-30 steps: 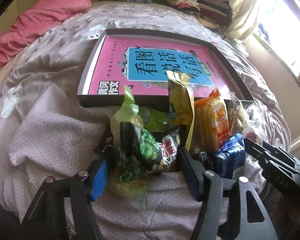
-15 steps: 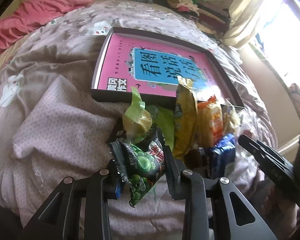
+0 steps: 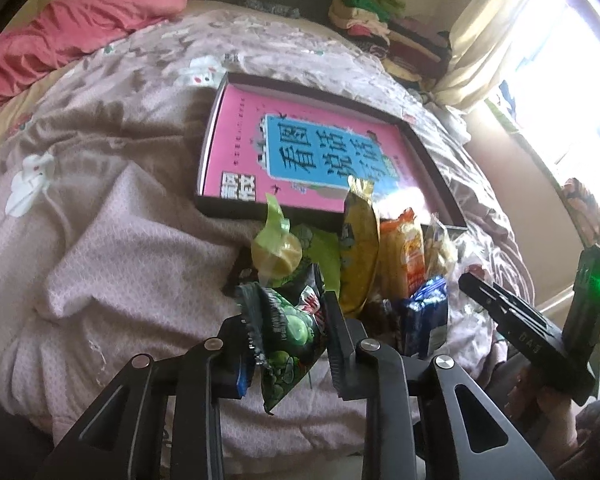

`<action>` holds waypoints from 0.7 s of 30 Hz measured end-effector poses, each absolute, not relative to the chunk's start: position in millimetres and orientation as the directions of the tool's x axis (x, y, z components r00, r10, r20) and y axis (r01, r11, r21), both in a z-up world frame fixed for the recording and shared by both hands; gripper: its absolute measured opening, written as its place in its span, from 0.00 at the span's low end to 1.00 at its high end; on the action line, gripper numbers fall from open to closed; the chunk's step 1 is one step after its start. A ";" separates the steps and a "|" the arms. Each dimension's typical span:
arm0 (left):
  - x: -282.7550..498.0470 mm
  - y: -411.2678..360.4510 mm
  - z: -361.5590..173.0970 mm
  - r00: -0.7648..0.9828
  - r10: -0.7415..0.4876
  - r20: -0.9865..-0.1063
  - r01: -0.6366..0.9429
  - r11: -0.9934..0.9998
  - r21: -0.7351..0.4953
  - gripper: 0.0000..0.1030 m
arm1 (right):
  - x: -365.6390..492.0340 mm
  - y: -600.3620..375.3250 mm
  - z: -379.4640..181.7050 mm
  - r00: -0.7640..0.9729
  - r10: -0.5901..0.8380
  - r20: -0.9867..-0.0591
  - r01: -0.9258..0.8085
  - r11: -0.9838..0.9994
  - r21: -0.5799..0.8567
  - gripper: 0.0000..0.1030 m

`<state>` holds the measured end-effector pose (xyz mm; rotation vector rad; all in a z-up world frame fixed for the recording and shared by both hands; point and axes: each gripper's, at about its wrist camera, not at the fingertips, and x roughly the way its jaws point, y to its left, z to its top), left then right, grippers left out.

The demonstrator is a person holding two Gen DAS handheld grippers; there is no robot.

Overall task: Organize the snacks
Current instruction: 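Lift the green pea-snack bag with the left tool and carry it over the tray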

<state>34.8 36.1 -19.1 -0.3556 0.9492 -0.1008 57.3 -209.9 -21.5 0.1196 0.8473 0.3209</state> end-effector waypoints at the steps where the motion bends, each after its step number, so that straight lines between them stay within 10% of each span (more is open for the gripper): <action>1: 34.5 36.4 -16.9 0.591 -0.239 -0.771 -0.067 0.937 -0.343 0.29 | 57.0 -210.0 -20.7 0.621 0.324 -0.714 -0.231 0.946 0.229 0.36; 21: 56.8 58.9 17.0 0.718 -0.208 -0.664 -0.071 0.927 -0.368 0.28 | 75.4 -218.2 1.1 0.706 0.313 -0.635 -0.236 0.950 0.204 0.36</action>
